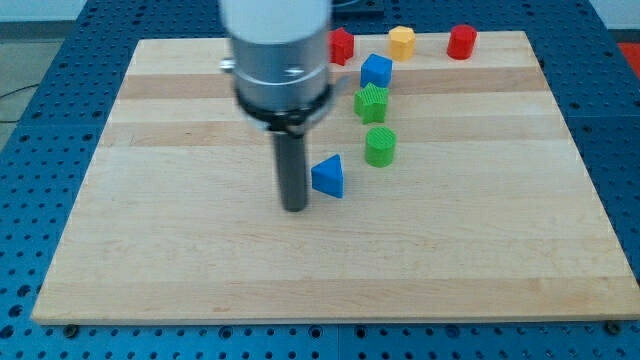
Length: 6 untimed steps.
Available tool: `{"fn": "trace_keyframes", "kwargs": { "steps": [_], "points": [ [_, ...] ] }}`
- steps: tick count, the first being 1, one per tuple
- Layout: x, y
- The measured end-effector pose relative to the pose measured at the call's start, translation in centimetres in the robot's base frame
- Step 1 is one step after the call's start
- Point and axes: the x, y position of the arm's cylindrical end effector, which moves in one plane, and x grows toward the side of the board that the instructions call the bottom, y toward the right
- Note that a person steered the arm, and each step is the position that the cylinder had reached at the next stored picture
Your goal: Slide the blue triangle below the green circle
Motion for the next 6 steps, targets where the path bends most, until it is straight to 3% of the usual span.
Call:
{"fn": "trace_keyframes", "kwargs": {
  "steps": [1, 3, 5, 6],
  "points": [
    [-2.5, 0.0],
    [-4.1, 8.9],
    [-2.3, 9.2],
    [-1.2, 4.4]
  ]
}}
